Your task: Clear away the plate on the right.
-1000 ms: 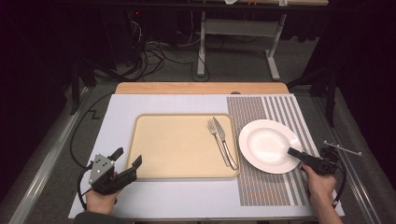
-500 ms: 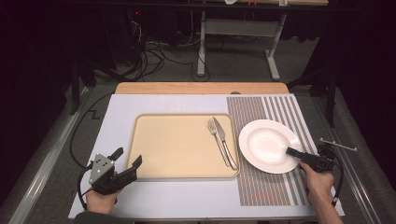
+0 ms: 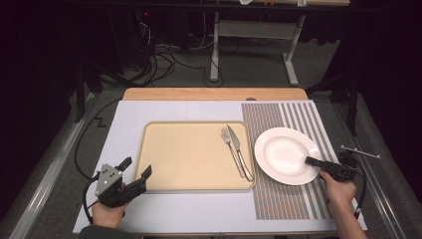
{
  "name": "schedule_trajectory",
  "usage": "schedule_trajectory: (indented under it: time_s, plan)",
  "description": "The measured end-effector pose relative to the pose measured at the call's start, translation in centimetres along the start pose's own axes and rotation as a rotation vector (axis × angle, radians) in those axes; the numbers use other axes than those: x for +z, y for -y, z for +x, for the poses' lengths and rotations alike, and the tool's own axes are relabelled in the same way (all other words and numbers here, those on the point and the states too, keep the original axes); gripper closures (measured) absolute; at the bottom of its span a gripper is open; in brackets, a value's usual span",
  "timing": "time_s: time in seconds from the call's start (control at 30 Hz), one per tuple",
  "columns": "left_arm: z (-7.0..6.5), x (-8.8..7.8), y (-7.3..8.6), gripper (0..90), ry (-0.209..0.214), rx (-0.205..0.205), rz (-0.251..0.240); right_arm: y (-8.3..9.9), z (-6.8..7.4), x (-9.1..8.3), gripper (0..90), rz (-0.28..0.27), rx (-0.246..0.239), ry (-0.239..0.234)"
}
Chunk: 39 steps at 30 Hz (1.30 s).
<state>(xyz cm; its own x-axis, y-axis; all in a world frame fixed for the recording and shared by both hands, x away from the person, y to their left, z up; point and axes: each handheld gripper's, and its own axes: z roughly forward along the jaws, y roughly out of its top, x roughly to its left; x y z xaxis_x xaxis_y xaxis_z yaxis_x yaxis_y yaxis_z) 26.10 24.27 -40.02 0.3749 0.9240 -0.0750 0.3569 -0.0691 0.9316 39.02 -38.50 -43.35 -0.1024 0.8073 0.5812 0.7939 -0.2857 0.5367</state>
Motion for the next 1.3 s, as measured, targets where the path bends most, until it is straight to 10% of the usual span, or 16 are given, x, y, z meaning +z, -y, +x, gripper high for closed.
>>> schedule_trajectory:
  time_s: [1.3]
  plan:
    - [-0.1,-0.1,0.0,28.0,0.002,0.014,-0.01,-0.8,1.5,-1.7,82.5,-0.019,-0.034,-0.146]
